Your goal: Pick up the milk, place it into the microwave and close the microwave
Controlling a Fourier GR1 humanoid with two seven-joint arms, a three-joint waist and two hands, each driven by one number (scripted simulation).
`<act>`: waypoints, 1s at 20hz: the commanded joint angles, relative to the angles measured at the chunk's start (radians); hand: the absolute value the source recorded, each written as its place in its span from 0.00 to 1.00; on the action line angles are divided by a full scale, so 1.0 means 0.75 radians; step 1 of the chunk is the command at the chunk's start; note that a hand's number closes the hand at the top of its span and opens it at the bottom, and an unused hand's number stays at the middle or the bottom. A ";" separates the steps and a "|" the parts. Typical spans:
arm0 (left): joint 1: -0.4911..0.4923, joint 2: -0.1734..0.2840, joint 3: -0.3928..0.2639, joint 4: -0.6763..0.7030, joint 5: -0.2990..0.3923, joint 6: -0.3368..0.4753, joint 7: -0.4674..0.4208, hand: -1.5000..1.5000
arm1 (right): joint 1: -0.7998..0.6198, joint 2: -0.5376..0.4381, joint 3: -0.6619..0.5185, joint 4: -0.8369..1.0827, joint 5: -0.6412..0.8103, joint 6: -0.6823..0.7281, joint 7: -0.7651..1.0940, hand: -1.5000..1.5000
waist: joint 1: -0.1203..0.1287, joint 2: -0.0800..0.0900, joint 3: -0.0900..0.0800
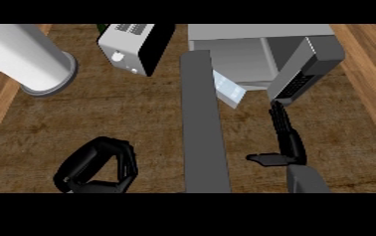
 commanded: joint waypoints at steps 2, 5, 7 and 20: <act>-0.034 0.000 -0.170 0.069 -0.172 0.110 -0.080 1.00 | 0.262 -0.036 -0.004 -0.202 -0.055 0.072 -0.069 0.00 | -0.009 0.000 -0.001; -0.162 0.000 -0.203 0.176 -0.258 0.152 -0.143 1.00 | 0.405 -0.089 0.005 -0.340 -0.086 0.159 -0.062 0.00 | -0.014 0.006 -0.001; -0.165 0.000 -0.225 0.235 -0.256 0.165 -0.152 1.00 | 0.513 -0.121 0.025 -0.474 -0.104 0.205 -0.024 0.00 | -0.024 0.004 -0.003; -0.297 0.000 -0.805 0.623 -0.234 0.629 -0.318 1.00 | 0.965 -0.163 0.151 -1.252 -0.366 0.436 0.163 0.00 | 0.003 0.020 0.000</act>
